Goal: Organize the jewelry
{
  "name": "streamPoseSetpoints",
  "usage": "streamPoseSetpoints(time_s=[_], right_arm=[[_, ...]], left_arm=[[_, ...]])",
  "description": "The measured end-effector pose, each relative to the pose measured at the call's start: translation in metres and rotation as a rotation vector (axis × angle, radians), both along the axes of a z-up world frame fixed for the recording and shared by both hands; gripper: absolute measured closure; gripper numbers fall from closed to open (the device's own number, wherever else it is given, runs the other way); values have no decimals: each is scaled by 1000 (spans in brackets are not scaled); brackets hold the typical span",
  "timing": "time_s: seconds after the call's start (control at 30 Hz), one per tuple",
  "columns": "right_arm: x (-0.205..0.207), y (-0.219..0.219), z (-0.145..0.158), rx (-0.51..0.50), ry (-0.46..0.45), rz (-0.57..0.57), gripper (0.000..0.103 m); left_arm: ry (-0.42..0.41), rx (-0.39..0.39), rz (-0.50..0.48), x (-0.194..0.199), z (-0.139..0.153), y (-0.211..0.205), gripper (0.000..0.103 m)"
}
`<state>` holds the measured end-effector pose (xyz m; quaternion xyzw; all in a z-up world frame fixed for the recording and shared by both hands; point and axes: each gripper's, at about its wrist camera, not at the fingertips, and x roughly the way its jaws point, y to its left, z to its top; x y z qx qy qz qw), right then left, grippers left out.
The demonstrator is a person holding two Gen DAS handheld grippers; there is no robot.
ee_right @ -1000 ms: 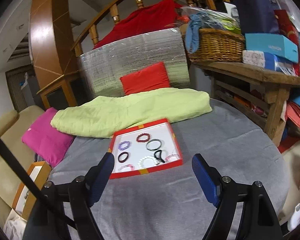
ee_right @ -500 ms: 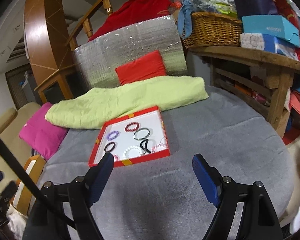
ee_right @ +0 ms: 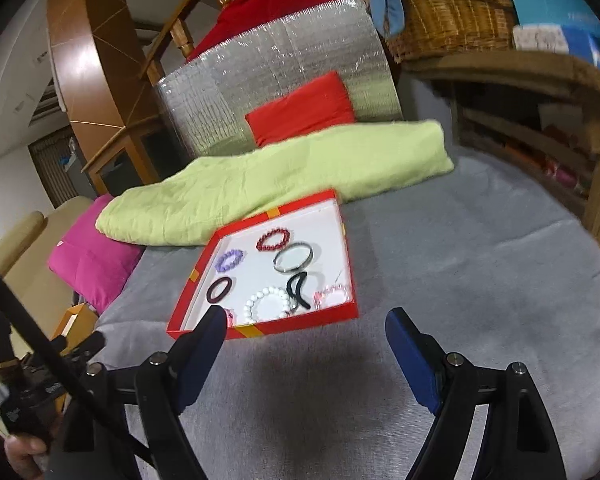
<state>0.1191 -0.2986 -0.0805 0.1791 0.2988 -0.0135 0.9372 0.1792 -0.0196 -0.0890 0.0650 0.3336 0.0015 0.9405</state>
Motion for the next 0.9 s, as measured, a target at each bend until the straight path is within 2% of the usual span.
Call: streamPoseSetpoints(time_s=[0.13,0.27,0.57,0.7,0.9], right_arm=[[7,5,-17,-26,64,22,19],[0,23,-8,-153,42,38,19],[-13,53,9,-224,26,59,19],[-17,67,12,-298,2,39,19],[-10,75,7,-301,17,5,19]], left_arm=[[43,45,-29,1,-15,-10,3],[28,58,-22,-5,-12,-10,3],[-5,22,-16,-21,3,1,3],[-14,1,-34,-27,9,2,3],[-26,-21,-45,-31,16,5,3]])
